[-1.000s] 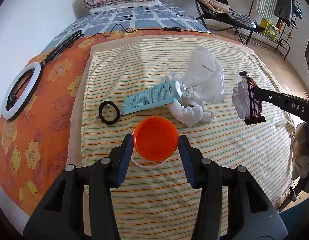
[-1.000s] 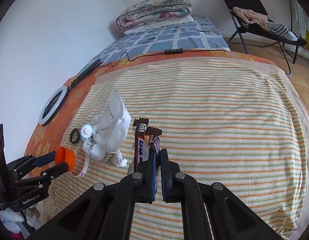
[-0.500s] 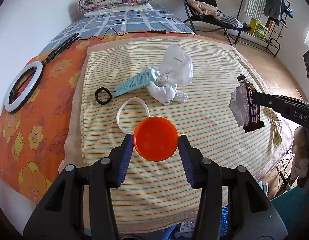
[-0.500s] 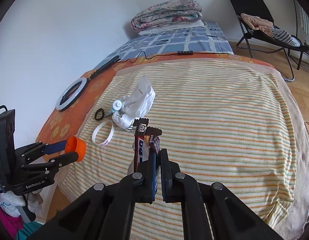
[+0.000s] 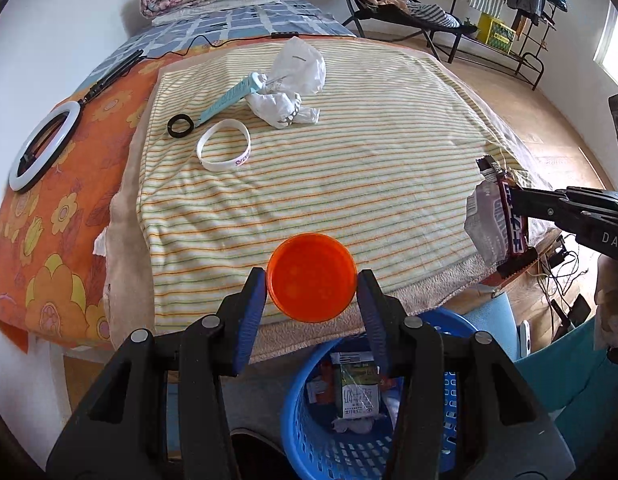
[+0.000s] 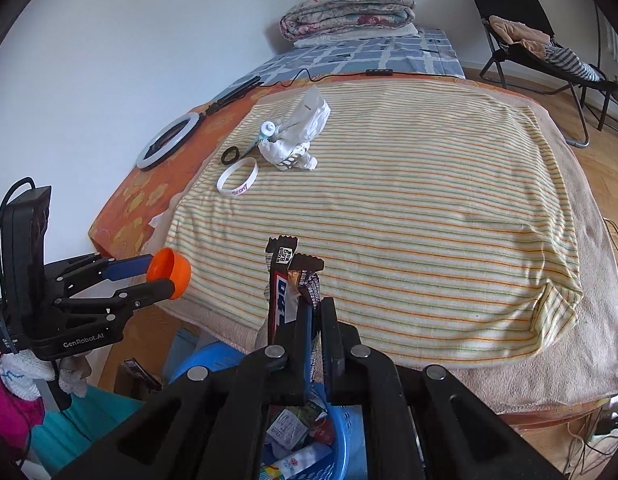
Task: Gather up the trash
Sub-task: 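Lift the wrapper and orange cap and carry both over the blue basket, then open both tools to drop the wrapper and cap into the basket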
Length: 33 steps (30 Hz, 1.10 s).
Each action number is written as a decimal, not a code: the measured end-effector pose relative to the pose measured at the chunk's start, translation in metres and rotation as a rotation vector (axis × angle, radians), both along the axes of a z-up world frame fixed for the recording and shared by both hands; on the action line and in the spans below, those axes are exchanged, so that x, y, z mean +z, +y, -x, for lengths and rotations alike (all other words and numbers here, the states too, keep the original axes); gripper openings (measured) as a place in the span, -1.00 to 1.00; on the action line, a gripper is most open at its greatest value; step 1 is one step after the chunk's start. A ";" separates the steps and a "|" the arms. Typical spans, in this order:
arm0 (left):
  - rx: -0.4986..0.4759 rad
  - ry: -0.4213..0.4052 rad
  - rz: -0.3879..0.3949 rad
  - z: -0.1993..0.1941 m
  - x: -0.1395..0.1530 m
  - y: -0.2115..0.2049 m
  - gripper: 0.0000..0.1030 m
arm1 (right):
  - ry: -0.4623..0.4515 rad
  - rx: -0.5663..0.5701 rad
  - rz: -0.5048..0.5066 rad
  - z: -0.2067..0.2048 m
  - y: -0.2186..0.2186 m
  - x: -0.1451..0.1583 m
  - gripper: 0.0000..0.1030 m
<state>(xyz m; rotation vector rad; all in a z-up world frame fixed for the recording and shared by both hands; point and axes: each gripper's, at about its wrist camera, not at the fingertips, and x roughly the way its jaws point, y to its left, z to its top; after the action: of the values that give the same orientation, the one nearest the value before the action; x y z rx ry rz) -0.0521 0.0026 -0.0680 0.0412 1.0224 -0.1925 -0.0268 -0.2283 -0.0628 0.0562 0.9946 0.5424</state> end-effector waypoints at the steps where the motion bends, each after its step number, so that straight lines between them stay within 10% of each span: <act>1: -0.003 0.004 0.002 0.006 -0.002 -0.002 -0.08 | 0.001 0.002 0.003 0.007 -0.001 -0.001 -0.97; 33: -0.017 0.150 -0.023 0.085 -0.089 -0.031 -0.08 | 0.141 0.139 0.117 0.096 0.026 -0.081 -0.93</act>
<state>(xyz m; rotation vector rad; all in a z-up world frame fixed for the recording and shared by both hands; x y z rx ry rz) -0.1375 -0.0282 -0.1568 0.0566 1.1738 -0.2018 -0.1228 -0.2028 -0.1442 -0.0804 1.1721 0.6129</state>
